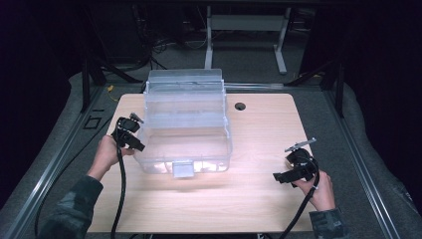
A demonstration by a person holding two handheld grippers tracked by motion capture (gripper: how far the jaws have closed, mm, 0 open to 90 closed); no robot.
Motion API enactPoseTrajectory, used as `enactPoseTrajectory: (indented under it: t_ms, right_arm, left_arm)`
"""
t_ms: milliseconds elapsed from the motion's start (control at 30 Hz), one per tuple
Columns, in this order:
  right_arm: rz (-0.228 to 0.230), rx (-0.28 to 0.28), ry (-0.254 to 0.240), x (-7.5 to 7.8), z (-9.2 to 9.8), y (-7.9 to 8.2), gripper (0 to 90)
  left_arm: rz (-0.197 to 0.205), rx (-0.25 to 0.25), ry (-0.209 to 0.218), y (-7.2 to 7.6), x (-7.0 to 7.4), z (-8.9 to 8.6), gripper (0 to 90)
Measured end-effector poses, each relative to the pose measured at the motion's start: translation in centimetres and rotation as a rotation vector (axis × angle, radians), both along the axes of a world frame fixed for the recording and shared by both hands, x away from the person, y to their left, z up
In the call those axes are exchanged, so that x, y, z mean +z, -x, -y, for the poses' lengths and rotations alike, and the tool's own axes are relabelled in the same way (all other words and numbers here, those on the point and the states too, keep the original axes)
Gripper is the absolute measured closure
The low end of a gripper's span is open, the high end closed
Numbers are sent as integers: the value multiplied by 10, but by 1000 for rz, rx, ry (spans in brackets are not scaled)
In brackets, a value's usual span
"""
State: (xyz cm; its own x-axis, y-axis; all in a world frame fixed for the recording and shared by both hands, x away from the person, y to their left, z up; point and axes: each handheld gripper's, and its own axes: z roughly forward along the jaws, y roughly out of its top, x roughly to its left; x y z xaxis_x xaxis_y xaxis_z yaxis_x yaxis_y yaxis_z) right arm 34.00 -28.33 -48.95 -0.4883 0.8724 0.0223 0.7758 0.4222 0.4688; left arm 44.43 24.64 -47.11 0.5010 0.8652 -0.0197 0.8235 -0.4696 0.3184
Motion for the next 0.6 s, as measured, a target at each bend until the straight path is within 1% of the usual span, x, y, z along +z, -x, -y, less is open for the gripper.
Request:
enactPoseTrajectory:
  t_ms: [67, 100, 133, 167, 233, 267, 333, 367, 467, 533, 567, 600]
  right_arm:
    - [4, -3, 4, 0, 1, -1, 98]
    - [4, -3, 4, 0, 1, -1, 98]
    - [18, -7, -6, -1, 1, -1, 98]
    - [16, -4, -8, -2, 2, -1, 97]
    - [10, -9, 7, -2, 2, -2, 93]
    - [9, -7, 3, -3, 3, -2, 92]
    - [11, -12, 8, -3, 3, -2, 91]
    - [7, -19, 4, -3, 4, -3, 91]
    - [7, -23, 11, -4, 5, -4, 91]
    - [10, -18, 1, -4, 6, -6, 91]
    - [13, -24, 7, -4, 5, -6, 91]
    - [12, -27, 7, -3, 5, -7, 91]
  left_arm:
    - [-4, -9, -1, 0, 0, 6, 731]
    - [-4, -9, -1, 0, 0, 6, 731]
    - [-2, -15, -3, 0, 0, 10, 731]
    - [-1, -16, 0, 0, 0, 13, 730]
    - [-2, -33, -2, -1, 0, 22, 728]
    - [-2, -35, -1, -1, 0, 25, 728]
    - [-3, -41, -3, -1, 0, 28, 728]
    - [6, -44, -1, -1, 0, 34, 728]
    - [12, -42, -4, 0, 0, 42, 727]
    - [11, -45, -6, 0, 0, 47, 727]
    - [11, -45, -6, 0, 0, 47, 726]
    - [12, -49, -9, 0, 0, 52, 726]
